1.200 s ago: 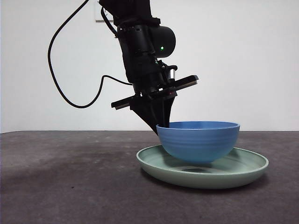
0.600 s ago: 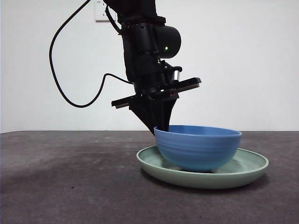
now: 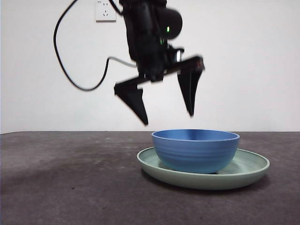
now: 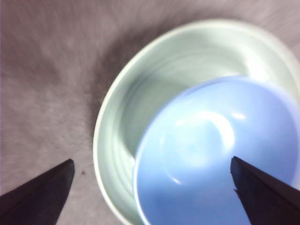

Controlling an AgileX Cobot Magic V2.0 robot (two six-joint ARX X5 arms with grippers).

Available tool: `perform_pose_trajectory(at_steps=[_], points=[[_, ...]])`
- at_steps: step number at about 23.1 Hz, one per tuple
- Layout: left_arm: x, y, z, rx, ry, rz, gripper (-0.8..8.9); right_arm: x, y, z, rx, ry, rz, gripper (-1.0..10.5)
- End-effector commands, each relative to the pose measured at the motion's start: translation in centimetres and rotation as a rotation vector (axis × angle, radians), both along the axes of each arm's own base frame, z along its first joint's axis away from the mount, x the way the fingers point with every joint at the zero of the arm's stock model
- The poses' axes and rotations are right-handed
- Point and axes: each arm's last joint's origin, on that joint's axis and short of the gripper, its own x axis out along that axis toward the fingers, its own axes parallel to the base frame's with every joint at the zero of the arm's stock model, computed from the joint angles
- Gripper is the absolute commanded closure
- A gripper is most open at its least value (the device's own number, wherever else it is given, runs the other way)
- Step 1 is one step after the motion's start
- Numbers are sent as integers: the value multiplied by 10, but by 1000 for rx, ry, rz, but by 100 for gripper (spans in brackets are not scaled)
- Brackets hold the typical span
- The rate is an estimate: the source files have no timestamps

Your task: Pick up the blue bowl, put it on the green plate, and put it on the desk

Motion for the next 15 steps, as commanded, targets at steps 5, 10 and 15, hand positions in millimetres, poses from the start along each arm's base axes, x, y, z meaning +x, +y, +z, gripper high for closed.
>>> perform_pose_trajectory(at_steps=[5,10,15], points=[[-16,13,63,-17,-68,-92,241,-1,0,7,-3,-34,1,410],[-44,51,119,-53,-136,-82,241,0,0,8,-1,-47,0,410],[-76,93,163,-89,-230,-37,232,1,0,9,22,-45,-13,410]])
